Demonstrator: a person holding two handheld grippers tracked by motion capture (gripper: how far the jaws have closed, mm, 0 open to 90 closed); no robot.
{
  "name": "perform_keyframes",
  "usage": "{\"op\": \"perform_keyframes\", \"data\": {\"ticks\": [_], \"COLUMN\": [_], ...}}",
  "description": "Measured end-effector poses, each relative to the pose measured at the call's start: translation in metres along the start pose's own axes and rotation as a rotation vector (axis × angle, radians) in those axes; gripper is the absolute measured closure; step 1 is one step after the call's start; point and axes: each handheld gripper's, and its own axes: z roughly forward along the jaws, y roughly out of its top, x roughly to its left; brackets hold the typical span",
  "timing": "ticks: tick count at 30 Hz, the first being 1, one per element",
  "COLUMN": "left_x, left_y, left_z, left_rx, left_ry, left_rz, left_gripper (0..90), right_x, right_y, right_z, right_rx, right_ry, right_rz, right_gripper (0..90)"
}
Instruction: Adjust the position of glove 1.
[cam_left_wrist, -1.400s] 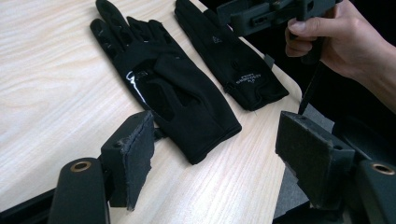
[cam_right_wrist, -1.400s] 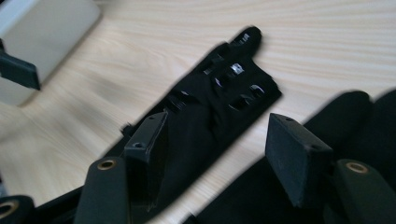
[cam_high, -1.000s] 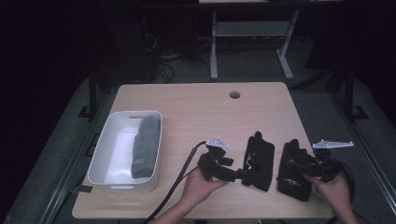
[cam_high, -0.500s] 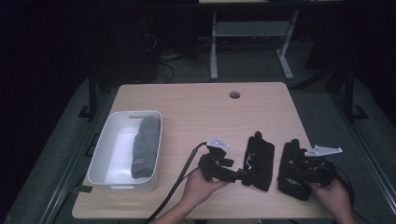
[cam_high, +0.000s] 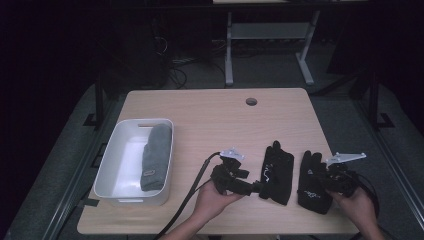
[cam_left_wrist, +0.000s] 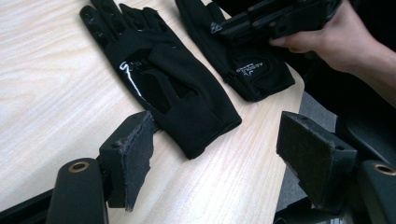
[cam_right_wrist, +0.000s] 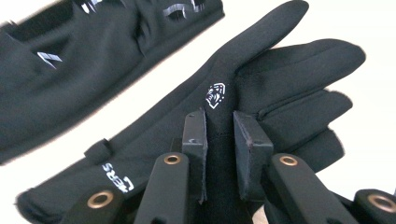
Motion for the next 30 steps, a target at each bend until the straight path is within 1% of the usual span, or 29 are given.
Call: {"op": "perform_keyframes", "data": {"ticks": [1,2,3,6,7,8,9,11,12,13,14,15,17,18,19,21,22,23,24,25,26,27,28,30], "left_x": [0.0,0.001,0.001,0.0,0.0,0.0,0.0,0.0,0.0,0.001,0.001,0.001,0.002,0.002,0.003,0.003,0.004,0.005,0.005,0.005,0.005,0.006,0.006,0.007], "left_y": [0.0,0.0,0.0,0.0,0.0,0.0,0.0,-0.001,-0.001,-0.001,-0.001,-0.001,-0.001,-0.001,-0.002,-0.002,-0.002,-0.003,-0.003,-0.004,-0.004,-0.004,-0.004,-0.005], "left_z": [0.0,0.0,-0.001,-0.002,-0.002,-0.003,-0.004,-0.005,-0.005,-0.006,-0.006,-0.007,-0.008,-0.008,-0.009,-0.009,-0.01,-0.011,-0.011,-0.011,-0.011,-0.013,-0.013,-0.014], "left_rx": [0.0,-0.002,-0.003,-0.002,-0.007,-0.009,-0.009,-0.009,-0.009,-0.01,-0.01,-0.013,-0.012,-0.012,-0.017,-0.018,-0.018,-0.017,-0.017,-0.018,-0.018,-0.021,-0.021,-0.023], "left_ry": [0.0,0.0,0.001,0.003,0.003,0.004,0.005,0.006,0.006,0.007,0.007,0.008,0.008,0.008,0.009,0.008,0.009,0.012,0.012,0.012,0.012,0.012,0.012,0.014], "left_rz": [0.0,-0.002,-0.004,0.002,-0.001,-0.001,0.002,0.001,0.001,0.002,0.002,0.002,0.0,0.0,-0.003,-0.004,-0.003,-0.006,-0.006,-0.007,-0.007,-0.007,-0.007,-0.01], "left_gripper": [26.9,26.9,26.9,26.9,26.8,26.8,26.8,26.8,26.8,26.8,26.8,26.7,26.7,26.6,26.6,26.6,26.6,26.5,26.5,26.5,26.6,26.5,26.5,26.5], "right_x": [0.0,0.0,0.004,0.007,0.011,0.011,0.016,0.02,0.02,0.024,0.024,0.03,0.035,0.035,0.039,0.043,0.043,0.046,0.046,0.049,0.049,0.051,0.051,0.053], "right_y": [0.002,0.002,0.008,0.013,0.02,0.02,0.027,0.034,0.034,0.041,0.041,0.047,0.054,0.054,0.06,0.065,0.065,0.07,0.07,0.075,0.075,0.079,0.079,0.082], "right_z": [-0.003,-0.003,-0.011,-0.015,-0.02,-0.02,-0.024,-0.026,-0.026,-0.028,-0.028,-0.027,-0.025,-0.025,-0.019,-0.013,-0.013,-0.006,-0.006,0.0,0.0,0.006,0.006,0.011], "right_rx": [-0.011,-0.011,-0.028,-0.036,-0.054,-0.054,-0.07,-0.08,-0.08,-0.094,-0.094,-0.11,-0.123,-0.123,-0.13,-0.131,-0.131,-0.13,-0.13,-0.131,-0.131,-0.132,-0.132,-0.129], "right_ry": [0.009,0.009,0.009,0.013,0.025,0.025,0.033,0.043,0.043,0.057,0.057,0.071,0.091,0.091,0.109,0.114,0.114,0.115,0.115,0.123,0.123,0.124,0.124,0.135], "right_rz": [0.011,0.011,0.009,-0.004,-0.005,-0.005,-0.01,-0.011,-0.011,-0.011,-0.011,-0.011,0.007,0.007,0.018,0.021,0.021,0.023,0.023,0.032,0.032,0.036,0.036,0.051], "right_gripper": [75.9,75.9,76.0,75.9,75.9,75.9,75.9,75.9,75.9,75.8,75.8,75.8,75.6,75.6,75.5,75.5,75.5,75.4,75.4,75.4,75.4,75.2,75.2,75.2]}}
